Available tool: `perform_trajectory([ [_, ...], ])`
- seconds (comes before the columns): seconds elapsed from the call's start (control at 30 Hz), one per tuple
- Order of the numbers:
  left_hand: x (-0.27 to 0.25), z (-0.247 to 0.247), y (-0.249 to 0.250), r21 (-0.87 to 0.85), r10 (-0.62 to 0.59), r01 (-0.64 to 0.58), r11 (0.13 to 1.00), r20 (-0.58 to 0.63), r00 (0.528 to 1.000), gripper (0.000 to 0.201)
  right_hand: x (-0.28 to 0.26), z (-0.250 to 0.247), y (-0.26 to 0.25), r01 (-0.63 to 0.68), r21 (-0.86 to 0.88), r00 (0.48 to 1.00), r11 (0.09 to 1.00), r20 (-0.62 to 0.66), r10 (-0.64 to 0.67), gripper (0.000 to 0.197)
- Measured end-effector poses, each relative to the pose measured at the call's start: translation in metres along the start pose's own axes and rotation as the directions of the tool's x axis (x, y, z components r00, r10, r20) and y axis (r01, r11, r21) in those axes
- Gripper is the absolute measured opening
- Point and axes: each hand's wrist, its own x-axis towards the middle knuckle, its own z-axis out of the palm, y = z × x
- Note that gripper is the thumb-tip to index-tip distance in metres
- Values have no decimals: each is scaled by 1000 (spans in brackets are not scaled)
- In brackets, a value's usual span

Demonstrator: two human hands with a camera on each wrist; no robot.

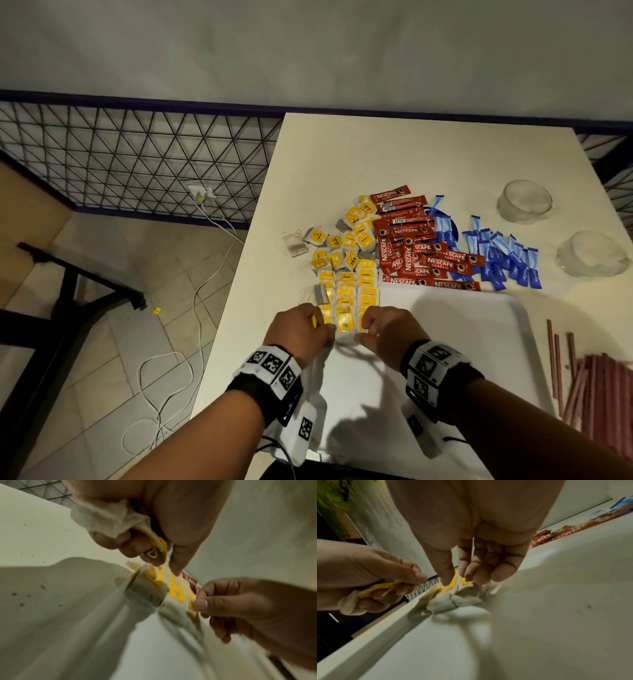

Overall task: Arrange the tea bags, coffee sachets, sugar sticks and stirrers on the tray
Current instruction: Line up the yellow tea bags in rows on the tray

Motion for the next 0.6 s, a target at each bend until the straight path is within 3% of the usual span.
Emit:
perform_trajectory([
  [0.07, -6, -10, 5, -304, -32, 28, 952, -11, 999, 34, -1, -9, -5, 15, 66, 999, 998, -51, -11, 14],
  [0.1, -9, -15, 9, -556, -71, 102, 825, 78, 994, 39, -2, -14, -10, 36, 109, 997, 993, -77, -27, 14],
  [0.17, -16, -27, 19, -871, -54, 322, 370, 326, 944, 51, -5, -23, -23, 99, 177, 992, 979, -92, -84, 11],
  [0.2, -17, -31, 22, -904, -28, 384, 188, 385, 922, 57, -7, -27, -31, 129, 209, 990, 969, -77, -116, 9],
  [0.27, -14, -34, 22, -914, -32, 406, -5, 406, 913, 62, -11, -30, -44, 166, 282, 986, 945, -20, -167, 14],
  [0.33, -9, -33, 21, -920, -73, 381, -92, 388, 919, 60, -15, -26, -52, 170, 343, 981, 924, 29, -191, 19],
  [0.43, -5, -28, 20, -924, -118, 356, -143, 373, 920, 57, -20, -21, -59, 170, 385, 977, 907, 55, -207, 18],
  [0.6, -13, -26, 36, -921, -66, 353, -164, 368, 928, 48, -16, -21, -69, 172, 282, 985, 944, -51, -164, 22],
])
